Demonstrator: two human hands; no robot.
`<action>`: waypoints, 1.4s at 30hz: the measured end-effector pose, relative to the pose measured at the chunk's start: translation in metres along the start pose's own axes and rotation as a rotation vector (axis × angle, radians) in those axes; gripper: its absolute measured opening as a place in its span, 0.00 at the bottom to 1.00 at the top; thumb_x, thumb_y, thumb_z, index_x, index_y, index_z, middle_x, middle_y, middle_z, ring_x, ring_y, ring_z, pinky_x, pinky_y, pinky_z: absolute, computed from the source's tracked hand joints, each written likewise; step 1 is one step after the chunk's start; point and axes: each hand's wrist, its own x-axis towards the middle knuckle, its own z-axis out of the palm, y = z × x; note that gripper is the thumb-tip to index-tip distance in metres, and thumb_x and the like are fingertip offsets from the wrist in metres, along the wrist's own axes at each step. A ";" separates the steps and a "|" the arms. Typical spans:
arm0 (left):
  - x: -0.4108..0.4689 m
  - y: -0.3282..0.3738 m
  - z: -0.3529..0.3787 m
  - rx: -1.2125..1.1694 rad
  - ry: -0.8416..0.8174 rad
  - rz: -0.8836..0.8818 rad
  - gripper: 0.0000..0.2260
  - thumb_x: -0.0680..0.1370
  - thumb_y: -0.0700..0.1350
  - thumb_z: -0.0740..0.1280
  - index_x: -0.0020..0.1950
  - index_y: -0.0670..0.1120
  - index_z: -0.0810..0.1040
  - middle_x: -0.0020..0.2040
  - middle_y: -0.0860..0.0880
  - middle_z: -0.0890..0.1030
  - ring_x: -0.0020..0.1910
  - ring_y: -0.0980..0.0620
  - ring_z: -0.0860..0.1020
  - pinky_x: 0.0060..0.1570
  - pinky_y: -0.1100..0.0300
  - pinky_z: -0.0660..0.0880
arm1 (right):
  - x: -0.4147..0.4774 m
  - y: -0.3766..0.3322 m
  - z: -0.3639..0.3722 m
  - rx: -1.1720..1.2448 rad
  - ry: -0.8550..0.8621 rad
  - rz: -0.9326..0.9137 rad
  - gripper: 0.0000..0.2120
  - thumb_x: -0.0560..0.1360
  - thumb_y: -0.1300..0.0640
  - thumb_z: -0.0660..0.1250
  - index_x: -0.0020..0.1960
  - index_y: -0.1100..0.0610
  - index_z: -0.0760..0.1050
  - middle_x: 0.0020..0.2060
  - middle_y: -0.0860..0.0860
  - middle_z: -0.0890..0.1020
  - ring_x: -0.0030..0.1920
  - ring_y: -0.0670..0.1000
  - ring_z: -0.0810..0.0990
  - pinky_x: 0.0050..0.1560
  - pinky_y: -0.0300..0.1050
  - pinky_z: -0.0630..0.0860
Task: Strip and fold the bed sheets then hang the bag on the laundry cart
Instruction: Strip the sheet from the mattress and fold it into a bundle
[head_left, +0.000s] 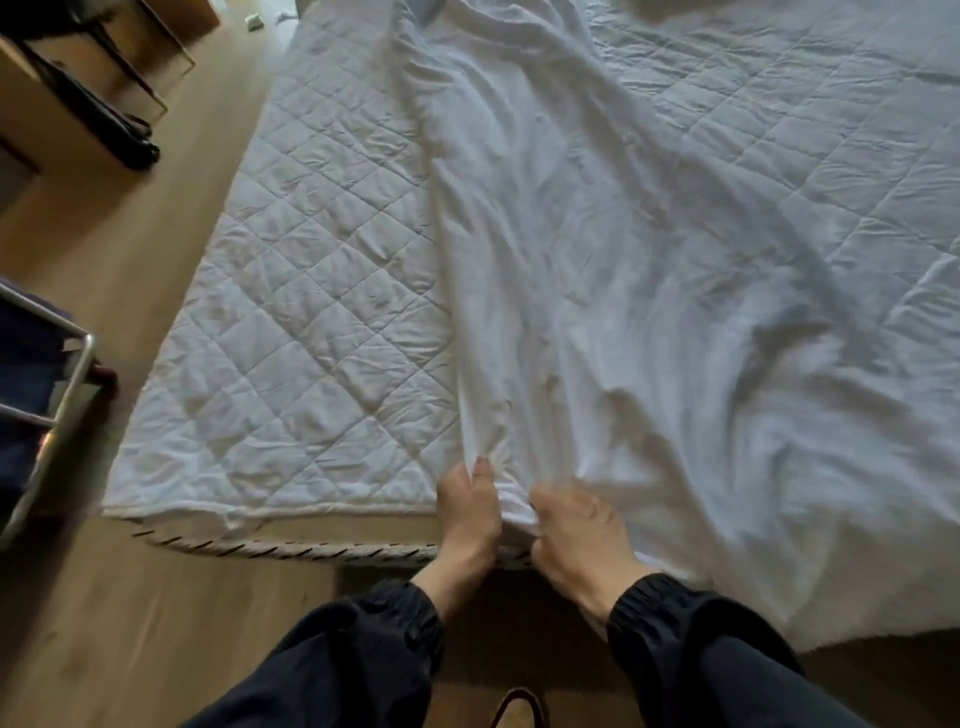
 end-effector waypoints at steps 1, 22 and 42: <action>0.007 -0.001 -0.003 0.024 -0.027 -0.027 0.11 0.81 0.44 0.61 0.44 0.41 0.78 0.36 0.50 0.80 0.39 0.48 0.79 0.31 0.67 0.72 | 0.002 -0.001 0.004 0.000 -0.018 0.000 0.12 0.71 0.63 0.58 0.54 0.53 0.69 0.50 0.53 0.76 0.52 0.56 0.76 0.49 0.45 0.70; 0.000 -0.011 -0.052 -0.123 -0.257 -0.068 0.10 0.71 0.27 0.64 0.49 0.36 0.79 0.45 0.39 0.83 0.44 0.41 0.83 0.44 0.50 0.81 | -0.021 -0.046 0.058 0.278 -0.071 -0.009 0.17 0.73 0.53 0.58 0.61 0.55 0.67 0.53 0.59 0.79 0.54 0.63 0.77 0.54 0.53 0.75; -0.021 -0.082 -0.078 0.174 -0.072 0.186 0.06 0.77 0.45 0.69 0.42 0.44 0.79 0.37 0.50 0.80 0.36 0.55 0.78 0.32 0.66 0.72 | -0.041 0.176 -0.019 0.208 0.433 0.692 0.31 0.75 0.42 0.63 0.70 0.58 0.59 0.68 0.64 0.60 0.68 0.67 0.61 0.68 0.62 0.56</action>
